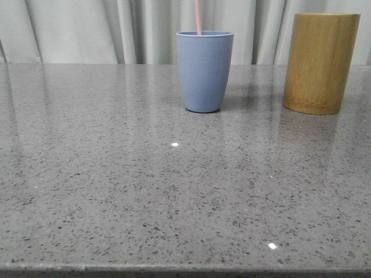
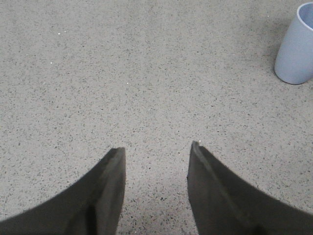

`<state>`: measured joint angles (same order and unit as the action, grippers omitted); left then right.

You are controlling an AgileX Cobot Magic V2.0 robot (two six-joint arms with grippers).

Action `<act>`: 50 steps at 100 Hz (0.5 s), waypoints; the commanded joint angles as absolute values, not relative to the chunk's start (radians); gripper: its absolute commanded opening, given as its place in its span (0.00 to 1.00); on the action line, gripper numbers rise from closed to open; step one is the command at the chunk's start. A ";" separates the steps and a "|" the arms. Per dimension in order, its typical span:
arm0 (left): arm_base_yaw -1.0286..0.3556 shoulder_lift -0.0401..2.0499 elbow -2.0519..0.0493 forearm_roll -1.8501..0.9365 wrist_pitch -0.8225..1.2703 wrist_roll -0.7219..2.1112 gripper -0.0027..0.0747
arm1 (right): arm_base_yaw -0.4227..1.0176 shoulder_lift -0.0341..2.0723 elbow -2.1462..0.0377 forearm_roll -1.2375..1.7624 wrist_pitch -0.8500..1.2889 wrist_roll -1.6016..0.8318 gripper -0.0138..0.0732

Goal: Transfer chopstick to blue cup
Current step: 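Carry the pink chopstick over the blue cup and lower it inside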

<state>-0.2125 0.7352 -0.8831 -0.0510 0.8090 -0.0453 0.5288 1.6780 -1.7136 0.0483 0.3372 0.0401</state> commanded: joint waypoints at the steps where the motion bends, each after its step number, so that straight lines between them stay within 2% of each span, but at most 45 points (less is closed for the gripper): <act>1: -0.210 0.731 -0.909 -0.052 0.738 -0.050 0.41 | 0.531 1.658 -1.744 0.037 0.279 0.029 0.08; 33: -0.210 0.731 -0.909 -0.052 0.738 -0.050 0.41 | 0.531 1.720 -1.743 0.035 0.299 0.029 0.09; 40: -0.210 0.731 -0.909 -0.052 0.738 -0.050 0.41 | 0.531 1.723 -1.743 0.035 0.303 0.029 0.17; 50: -0.210 0.731 -0.909 -0.052 0.738 -0.050 0.41 | 0.531 1.723 -1.743 0.035 0.302 0.029 0.34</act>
